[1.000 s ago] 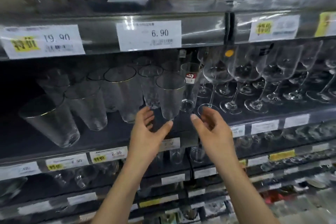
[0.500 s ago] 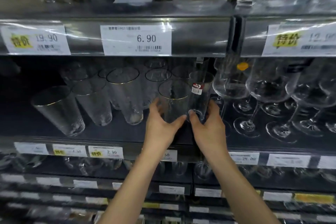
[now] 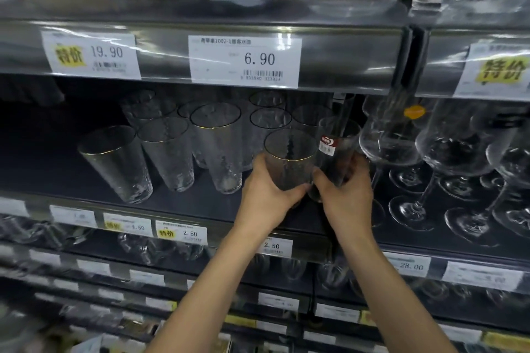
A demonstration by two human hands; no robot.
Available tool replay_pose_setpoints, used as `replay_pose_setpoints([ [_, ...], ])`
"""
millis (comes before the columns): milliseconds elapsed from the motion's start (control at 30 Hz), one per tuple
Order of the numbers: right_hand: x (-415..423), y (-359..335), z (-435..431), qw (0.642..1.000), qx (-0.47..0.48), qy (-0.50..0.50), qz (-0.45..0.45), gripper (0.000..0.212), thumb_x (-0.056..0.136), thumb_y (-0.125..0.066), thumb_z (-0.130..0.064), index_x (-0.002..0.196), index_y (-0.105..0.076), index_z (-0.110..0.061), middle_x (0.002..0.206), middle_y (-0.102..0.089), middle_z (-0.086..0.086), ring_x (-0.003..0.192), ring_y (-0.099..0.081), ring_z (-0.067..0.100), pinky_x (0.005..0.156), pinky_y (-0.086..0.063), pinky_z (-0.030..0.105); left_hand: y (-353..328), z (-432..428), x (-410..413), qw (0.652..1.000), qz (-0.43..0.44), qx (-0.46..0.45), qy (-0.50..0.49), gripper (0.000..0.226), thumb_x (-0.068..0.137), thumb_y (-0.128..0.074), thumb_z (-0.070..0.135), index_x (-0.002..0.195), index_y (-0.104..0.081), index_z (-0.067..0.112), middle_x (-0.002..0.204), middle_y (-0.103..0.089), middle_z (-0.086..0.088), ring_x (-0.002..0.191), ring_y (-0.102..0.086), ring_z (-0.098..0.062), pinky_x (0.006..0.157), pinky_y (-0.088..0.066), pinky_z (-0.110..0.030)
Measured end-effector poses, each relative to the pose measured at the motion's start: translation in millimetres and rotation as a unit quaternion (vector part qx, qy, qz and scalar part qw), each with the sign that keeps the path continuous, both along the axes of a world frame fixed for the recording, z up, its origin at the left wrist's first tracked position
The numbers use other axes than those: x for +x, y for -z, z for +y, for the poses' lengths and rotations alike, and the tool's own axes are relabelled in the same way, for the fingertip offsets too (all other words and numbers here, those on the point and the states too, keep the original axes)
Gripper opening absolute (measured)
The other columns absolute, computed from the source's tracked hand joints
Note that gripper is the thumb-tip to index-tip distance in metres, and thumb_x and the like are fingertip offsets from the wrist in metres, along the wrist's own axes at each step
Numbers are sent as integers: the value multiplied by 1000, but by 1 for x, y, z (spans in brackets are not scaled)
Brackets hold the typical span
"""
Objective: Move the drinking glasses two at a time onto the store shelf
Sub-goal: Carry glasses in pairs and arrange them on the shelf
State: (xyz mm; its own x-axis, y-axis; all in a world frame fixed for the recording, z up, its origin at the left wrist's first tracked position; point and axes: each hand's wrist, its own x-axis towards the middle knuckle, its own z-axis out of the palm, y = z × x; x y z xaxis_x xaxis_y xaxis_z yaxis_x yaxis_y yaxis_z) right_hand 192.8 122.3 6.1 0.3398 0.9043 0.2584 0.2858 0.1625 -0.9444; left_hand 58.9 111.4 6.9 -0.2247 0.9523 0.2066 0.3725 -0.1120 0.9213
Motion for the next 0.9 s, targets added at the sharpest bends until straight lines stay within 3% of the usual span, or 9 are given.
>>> replay_pose_setpoints([
  [67, -2, 1, -1, 1000, 1, 1, -9, 65, 73, -81, -37, 130, -52, -22, 127, -58, -4, 114, -59, 12, 100, -49, 38, 0, -4, -4, 1000, 2, -3, -8, 68, 63, -89, 34, 115, -46, 28, 109, -66, 14, 103, -63, -4, 89, -52, -25],
  [200, -6, -1, -7, 999, -5, -13, -40, 56, 76, -82, -35, 123, -56, -22, 119, -47, -5, 99, -49, 6, 85, -39, 25, -5, -18, -11, 1000, 8, -4, -23, 69, 63, -89, 34, 113, -42, 34, 105, -62, 19, 101, -60, 0, 79, -46, -10],
  [400, -12, -2, -30, 997, 26, -71, 21, 43, 73, -85, -26, 102, -55, -36, 90, -68, -28, 86, -64, -10, 73, -46, 8, -17, -45, -21, 999, -11, 24, -42, 74, 61, -90, 36, 121, -45, 35, 109, -64, 17, 104, -62, -1, 86, -51, -19],
  [533, -27, -10, -52, 992, 65, -100, 41, 45, 72, -86, -26, 105, -57, -35, 92, -69, -22, 87, -68, 0, 79, -53, 24, -27, -75, -34, 996, -39, 44, -68, 76, 59, -90, 37, 121, -47, 37, 107, -63, 23, 100, -60, 10, 80, -47, -8],
  [600, -39, -15, -62, 987, 86, -129, 50, 44, 73, -85, -23, 104, -57, -36, 95, -70, -18, 89, -68, 4, 82, -53, 29, -30, -93, -44, 994, -49, 47, -80, 75, 60, -91, 38, 121, -47, 40, 108, -62, 28, 102, -60, 8, 83, -49, -14],
  [700, -63, -19, -77, 972, 110, -194, 74, 49, 74, -84, -9, 108, -58, -33, 99, -70, -15, 91, -69, 6, 80, -54, 23, -33, -125, -66, 990, -50, 54, -120, 77, 59, -91, 38, 123, -47, 43, 114, -62, 28, 107, -62, 2, 92, -53, -31],
  [800, -93, -17, -91, 953, 108, -261, 108, 53, 74, -82, 0, 110, -57, -27, 94, -70, -13, 83, -69, 5, 70, -52, 14, -37, -158, -94, 983, -38, 56, -172, 76, 59, -92, 36, 120, -48, 47, 111, -64, 29, 102, -65, 3, 88, -53, -26],
  [900, -132, -15, -106, 934, 89, -326, 120, 56, 69, -85, -11, 115, -56, -25, 98, -68, -11, 84, -70, 8, 70, -53, 18, -36, -183, -129, 972, -33, 61, -225, 73, 61, -92, 27, 117, -49, 44, 106, -66, 27, 95, -67, 3, 83, -53, -23],
])
